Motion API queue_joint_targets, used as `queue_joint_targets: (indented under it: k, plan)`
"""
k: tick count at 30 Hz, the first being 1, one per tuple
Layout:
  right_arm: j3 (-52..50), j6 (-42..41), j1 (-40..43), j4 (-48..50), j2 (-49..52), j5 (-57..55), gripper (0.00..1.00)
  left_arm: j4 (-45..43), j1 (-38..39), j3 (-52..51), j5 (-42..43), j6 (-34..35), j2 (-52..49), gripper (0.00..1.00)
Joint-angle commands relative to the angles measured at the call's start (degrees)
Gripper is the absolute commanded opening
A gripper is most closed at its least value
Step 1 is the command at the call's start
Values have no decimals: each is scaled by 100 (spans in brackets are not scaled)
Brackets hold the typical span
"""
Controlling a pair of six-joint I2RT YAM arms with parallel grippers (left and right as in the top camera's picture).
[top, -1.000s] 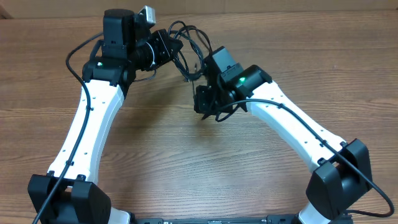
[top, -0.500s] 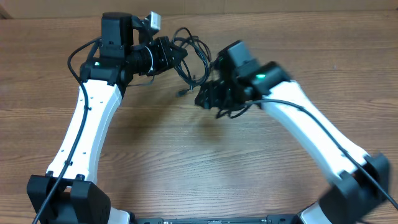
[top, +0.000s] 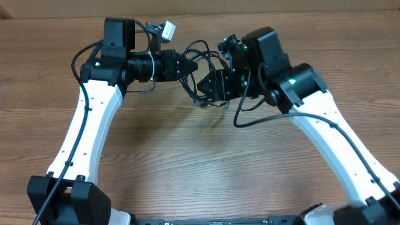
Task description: Untangle cables
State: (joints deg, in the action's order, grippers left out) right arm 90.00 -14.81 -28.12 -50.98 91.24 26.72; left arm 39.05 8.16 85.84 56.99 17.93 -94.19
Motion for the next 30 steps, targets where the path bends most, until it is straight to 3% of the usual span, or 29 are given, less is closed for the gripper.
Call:
queue_joint_targets:
  k: [1, 7, 18, 21, 23, 30]
  plan:
    - [28, 55, -44, 234, 136, 103, 49, -24, 0, 50, 411, 319, -22, 4]
    - [28, 57, -42, 496, 168, 101, 38, -26, 0, 50, 391, 459, -22, 4]
    - [9, 122, -334, 715, 546, 164, 31, -31, 0, 50, 367, 960, -22, 4]
    - [9, 118, -343, 765, 584, 129, 20, -28, 0, 50, 367, 999, -22, 4]
    - [9, 87, -330, 835, 586, 70, 4, -26, 0, 50, 365, 994, -22, 4]
    - [9, -553, -13, 975, 586, -190, 4, 175, 0, 50, 72, 894, -22, 5]
